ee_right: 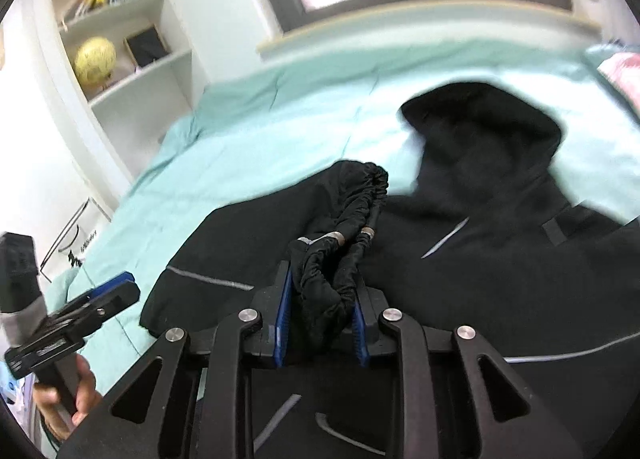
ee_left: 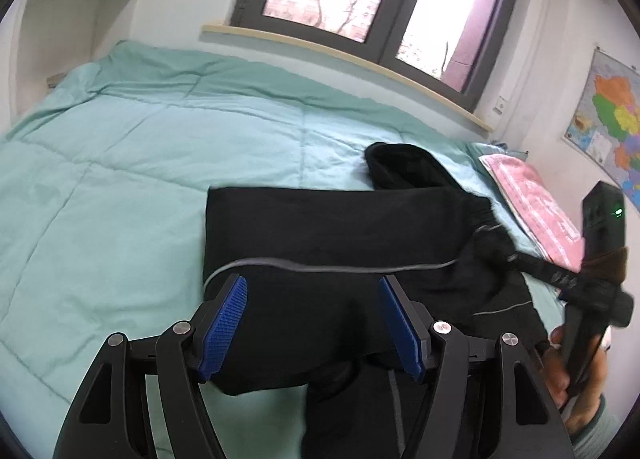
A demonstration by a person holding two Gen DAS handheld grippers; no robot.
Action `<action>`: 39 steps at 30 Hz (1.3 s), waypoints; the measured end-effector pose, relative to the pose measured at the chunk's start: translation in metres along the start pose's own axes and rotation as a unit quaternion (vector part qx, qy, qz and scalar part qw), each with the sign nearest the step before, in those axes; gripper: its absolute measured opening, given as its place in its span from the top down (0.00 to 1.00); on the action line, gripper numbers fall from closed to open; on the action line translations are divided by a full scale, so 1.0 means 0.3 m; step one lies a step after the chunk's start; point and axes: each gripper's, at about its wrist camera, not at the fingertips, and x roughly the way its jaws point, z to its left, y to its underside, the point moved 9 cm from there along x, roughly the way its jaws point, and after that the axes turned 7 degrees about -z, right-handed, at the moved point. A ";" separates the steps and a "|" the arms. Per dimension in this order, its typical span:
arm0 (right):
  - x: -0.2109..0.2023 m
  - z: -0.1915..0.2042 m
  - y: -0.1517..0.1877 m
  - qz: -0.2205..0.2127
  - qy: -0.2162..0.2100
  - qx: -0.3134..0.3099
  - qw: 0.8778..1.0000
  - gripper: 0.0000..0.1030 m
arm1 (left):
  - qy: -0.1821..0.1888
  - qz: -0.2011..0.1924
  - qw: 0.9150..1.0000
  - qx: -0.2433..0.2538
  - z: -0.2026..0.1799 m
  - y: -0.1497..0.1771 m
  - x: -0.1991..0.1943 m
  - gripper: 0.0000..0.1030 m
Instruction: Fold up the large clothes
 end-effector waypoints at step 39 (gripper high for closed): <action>-0.033 -0.689 0.070 0.081 0.134 0.015 0.988 0.32 | -0.013 0.153 0.988 0.008 -0.262 0.165 0.658 0.32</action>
